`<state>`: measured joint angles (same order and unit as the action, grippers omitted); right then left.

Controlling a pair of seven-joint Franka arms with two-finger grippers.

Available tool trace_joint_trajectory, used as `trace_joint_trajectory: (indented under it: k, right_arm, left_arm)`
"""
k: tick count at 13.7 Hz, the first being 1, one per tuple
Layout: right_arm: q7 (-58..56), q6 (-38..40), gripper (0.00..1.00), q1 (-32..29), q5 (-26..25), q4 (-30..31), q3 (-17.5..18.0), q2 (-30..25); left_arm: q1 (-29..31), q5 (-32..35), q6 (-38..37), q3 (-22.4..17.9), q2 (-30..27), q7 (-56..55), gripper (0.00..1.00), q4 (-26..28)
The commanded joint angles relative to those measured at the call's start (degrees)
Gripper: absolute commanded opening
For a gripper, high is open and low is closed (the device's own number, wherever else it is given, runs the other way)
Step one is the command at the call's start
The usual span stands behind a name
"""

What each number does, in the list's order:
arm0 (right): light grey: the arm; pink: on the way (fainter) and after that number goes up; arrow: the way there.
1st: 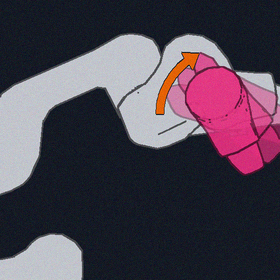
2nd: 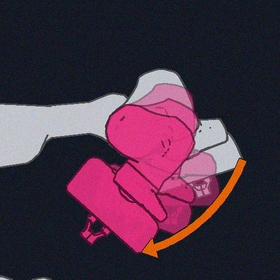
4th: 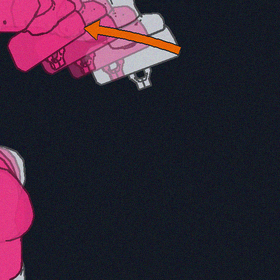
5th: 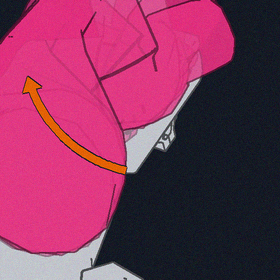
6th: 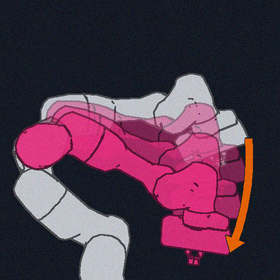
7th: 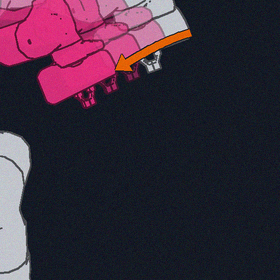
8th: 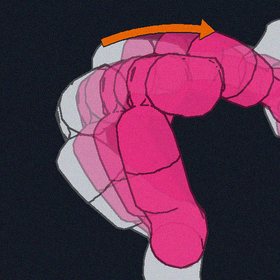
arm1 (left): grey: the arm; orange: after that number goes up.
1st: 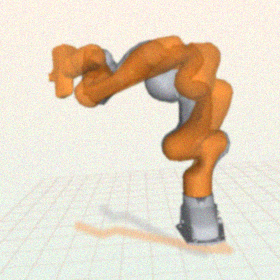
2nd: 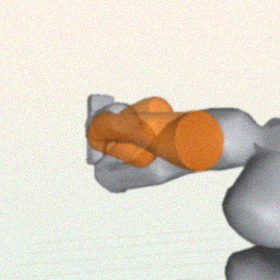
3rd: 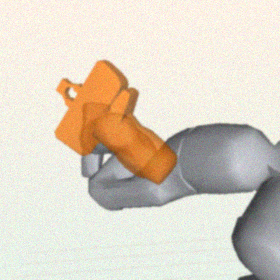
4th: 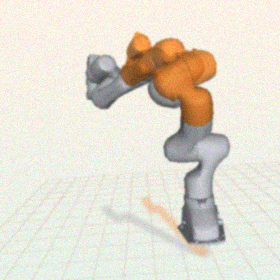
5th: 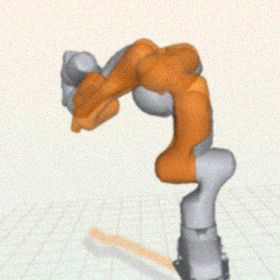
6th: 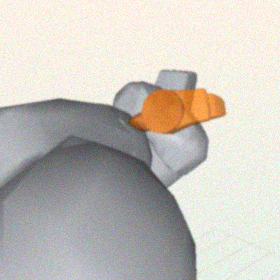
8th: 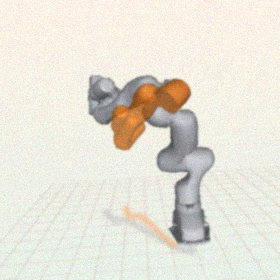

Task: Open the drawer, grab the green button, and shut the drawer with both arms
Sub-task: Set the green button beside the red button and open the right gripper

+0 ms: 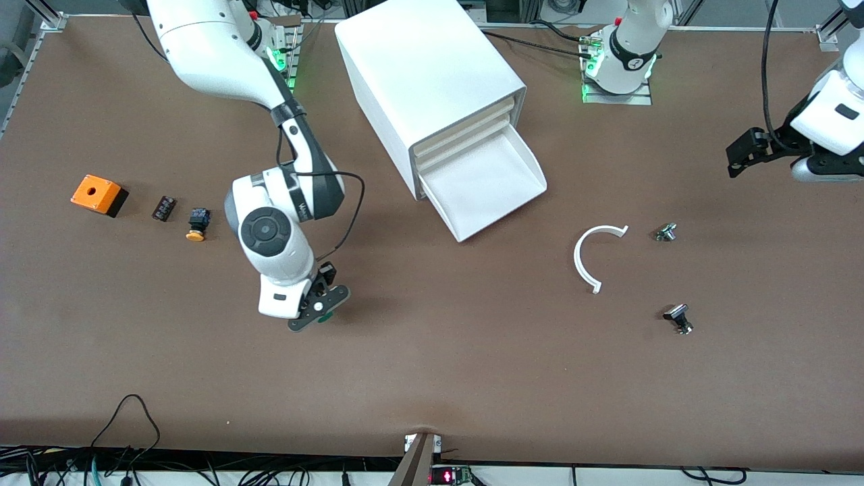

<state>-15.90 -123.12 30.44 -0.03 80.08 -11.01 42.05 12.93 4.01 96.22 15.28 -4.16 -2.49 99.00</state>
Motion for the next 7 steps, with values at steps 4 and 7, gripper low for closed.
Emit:
trace_joint_trajectory:
  k: [4,7]
  right_arm:
    - [-13.34,-6.42,0.25,-7.40,0.99,11.66,0.81,-6.01]
    - [-23.53,-8.54,0.25,-10.83,1.43,15.09,0.81,-8.65]
  left_arm:
    - [0.26,0.65,-1.82,-0.08,0.29,-0.41,1.00,-1.53]
    - [0.43,0.56,-1.82,-0.16,0.12,-0.41,1.00,-1.44]
